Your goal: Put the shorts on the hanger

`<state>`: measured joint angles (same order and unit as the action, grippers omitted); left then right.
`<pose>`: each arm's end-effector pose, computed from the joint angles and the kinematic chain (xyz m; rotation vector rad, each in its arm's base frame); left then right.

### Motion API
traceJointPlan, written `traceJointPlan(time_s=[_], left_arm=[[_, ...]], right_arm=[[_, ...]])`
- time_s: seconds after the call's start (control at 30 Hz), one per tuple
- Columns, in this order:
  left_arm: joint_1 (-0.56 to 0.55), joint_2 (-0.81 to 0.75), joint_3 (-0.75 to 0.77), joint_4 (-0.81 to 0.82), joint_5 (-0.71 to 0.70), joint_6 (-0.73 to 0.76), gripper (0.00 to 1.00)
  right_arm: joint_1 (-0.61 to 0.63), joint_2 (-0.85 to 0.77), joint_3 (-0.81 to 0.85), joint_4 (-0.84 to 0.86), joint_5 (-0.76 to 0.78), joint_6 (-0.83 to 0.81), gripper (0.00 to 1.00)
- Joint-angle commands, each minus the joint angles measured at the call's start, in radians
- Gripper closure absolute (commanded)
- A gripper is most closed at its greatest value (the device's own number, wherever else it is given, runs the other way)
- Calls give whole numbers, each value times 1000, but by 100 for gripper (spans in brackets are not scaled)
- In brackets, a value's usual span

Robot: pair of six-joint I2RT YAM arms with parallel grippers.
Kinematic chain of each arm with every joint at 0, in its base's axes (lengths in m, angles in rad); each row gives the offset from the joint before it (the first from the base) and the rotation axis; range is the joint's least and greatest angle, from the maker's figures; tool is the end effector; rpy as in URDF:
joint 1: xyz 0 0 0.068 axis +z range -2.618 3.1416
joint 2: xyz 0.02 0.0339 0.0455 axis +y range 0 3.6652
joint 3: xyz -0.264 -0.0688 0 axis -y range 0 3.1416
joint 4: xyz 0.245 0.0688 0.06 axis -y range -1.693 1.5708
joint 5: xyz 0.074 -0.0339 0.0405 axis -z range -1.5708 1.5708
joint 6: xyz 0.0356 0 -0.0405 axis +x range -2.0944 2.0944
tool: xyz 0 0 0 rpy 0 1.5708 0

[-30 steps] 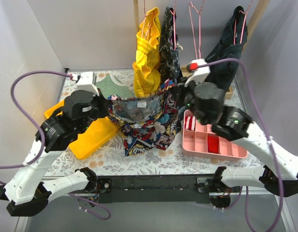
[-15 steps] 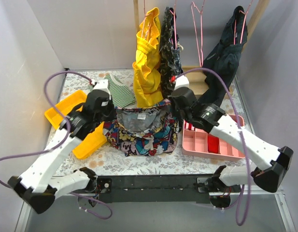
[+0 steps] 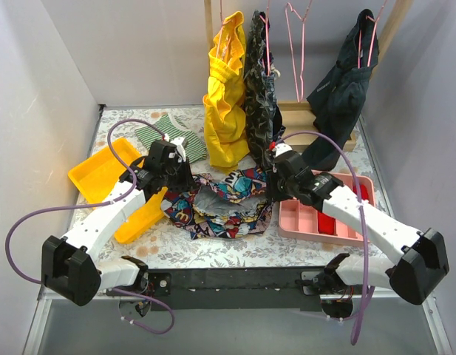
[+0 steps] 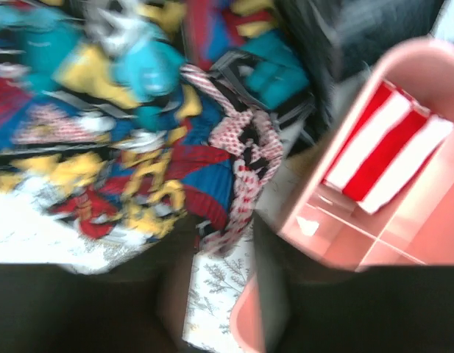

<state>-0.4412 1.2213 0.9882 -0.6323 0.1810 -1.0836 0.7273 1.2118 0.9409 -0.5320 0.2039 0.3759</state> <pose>0.2256 -0.1136 0.2803 -0.7459 2.5198 -0.8401 0.1953 0.1641 0.2746 -0.3178 2.3507 0.2953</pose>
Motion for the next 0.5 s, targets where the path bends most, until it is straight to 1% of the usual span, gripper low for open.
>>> traceJointPlan(time_s=[0.0,0.03,0.07,0.13,0.2,0.27,0.3,0.37,0.4,0.43,0.47], left_arm=[[6,-3,12,40,67,21,100],[6,0,12,39,66,24,100],[6,0,12,39,67,24,100],[6,0,12,37,67,31,100],[6,-2,12,36,66,33,100],[6,0,17,37,69,33,100],[6,0,20,37,69,33,100],[6,1,23,37,67,36,100],[6,1,23,37,67,34,100],[6,0,26,37,58,34,100],[6,-2,26,37,54,36,100]], right_arm=[[-2,-103,186,23,-130,-87,48],[-2,-125,220,12,-138,-101,45],[-2,-135,290,1,-121,-110,41],[-3,-156,355,-2,-81,-135,39],[-3,-155,442,3,56,-156,39],[-15,-129,493,42,185,-205,39],[-26,-117,539,64,210,-228,37],[-93,-63,599,99,213,-268,33],[-127,-16,665,102,195,-276,33],[-197,8,708,95,178,-278,34],[-230,32,743,95,133,-276,34]])
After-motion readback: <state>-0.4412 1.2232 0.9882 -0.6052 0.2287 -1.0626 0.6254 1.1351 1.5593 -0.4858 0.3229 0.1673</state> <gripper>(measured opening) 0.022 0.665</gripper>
